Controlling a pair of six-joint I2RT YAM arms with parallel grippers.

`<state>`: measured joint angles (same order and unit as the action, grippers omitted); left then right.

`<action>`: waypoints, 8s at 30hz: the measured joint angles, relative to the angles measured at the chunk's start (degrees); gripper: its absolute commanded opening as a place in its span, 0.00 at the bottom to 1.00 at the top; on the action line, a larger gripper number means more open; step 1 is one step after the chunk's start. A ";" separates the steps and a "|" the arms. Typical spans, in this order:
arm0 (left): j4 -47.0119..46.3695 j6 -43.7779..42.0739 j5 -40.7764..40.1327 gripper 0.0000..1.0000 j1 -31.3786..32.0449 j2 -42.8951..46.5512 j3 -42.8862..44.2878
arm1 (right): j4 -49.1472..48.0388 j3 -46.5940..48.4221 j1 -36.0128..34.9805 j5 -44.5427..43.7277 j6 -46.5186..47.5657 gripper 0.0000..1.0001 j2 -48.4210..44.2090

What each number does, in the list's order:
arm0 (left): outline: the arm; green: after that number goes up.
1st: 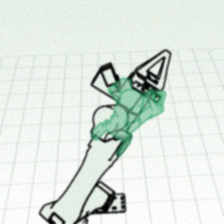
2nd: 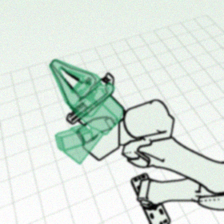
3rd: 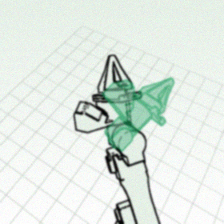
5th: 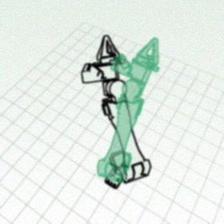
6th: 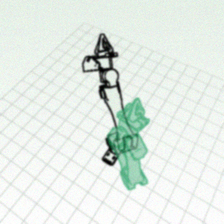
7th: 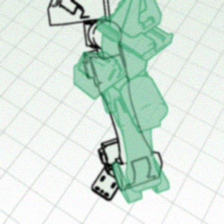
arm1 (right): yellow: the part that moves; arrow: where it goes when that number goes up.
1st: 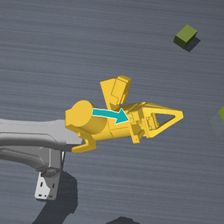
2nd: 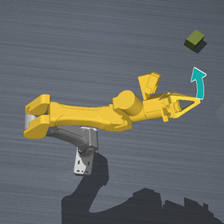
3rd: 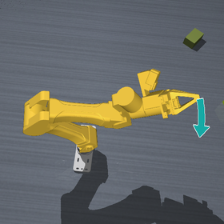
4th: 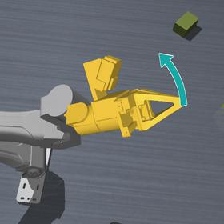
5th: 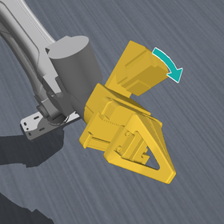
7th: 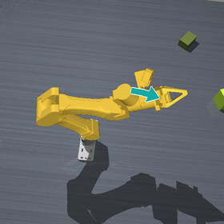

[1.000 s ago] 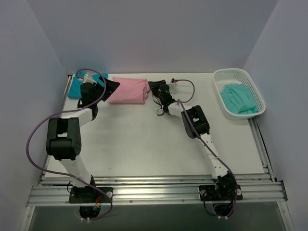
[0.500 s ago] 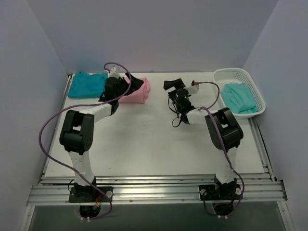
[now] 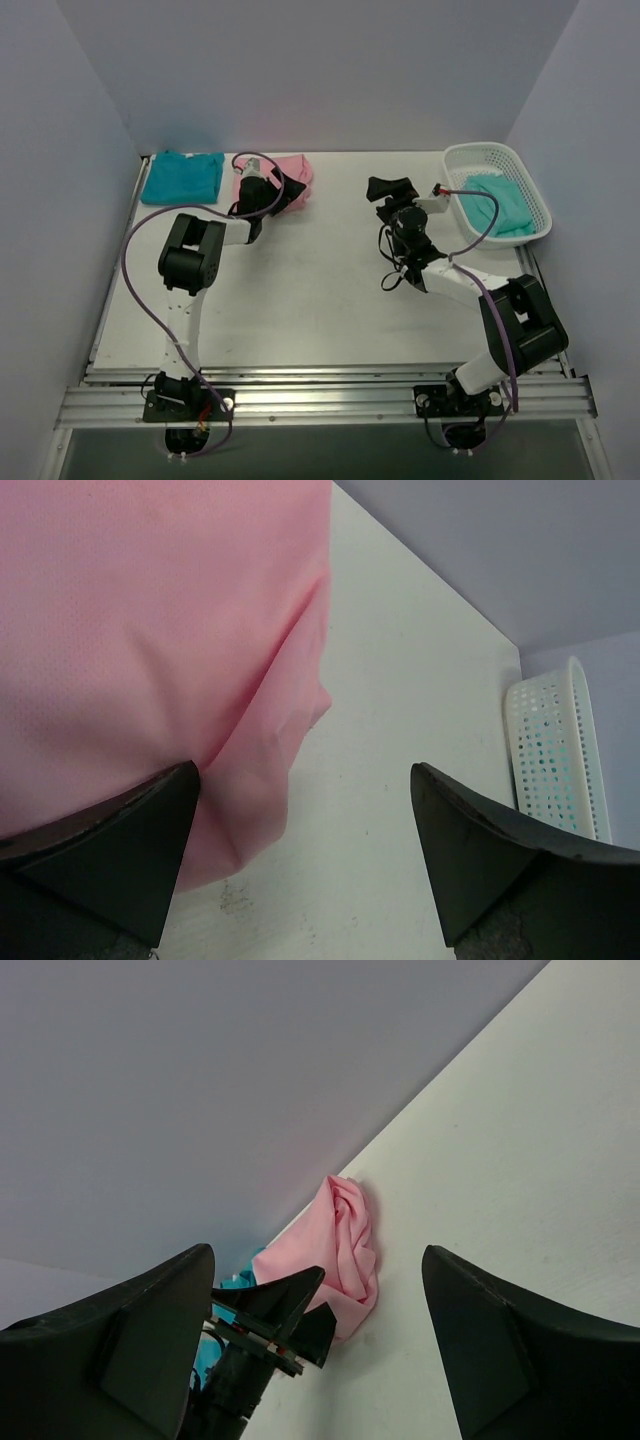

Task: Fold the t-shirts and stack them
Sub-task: Fold the tshirt, then neatly place the folded tshirt to the corner

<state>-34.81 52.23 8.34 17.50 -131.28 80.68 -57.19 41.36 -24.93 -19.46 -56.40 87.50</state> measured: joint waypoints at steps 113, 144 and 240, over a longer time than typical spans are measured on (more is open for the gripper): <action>32.00 -11.50 13.62 0.94 -24.26 -1.88 16.65 | -6.93 -7.50 3.85 9.25 5.11 0.82 -2.45; 52.98 -23.93 -1.81 0.94 -21.00 -0.63 24.50 | -5.86 -6.40 3.85 9.84 5.55 0.82 -0.09; 35.93 -12.31 2.25 0.27 -8.85 -7.48 24.17 | -0.70 -7.28 3.82 5.33 10.01 0.84 -9.44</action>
<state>1.13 39.92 10.59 8.64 -138.76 104.86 -57.89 34.09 -21.10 -14.13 -46.39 78.06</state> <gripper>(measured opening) 0.395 0.835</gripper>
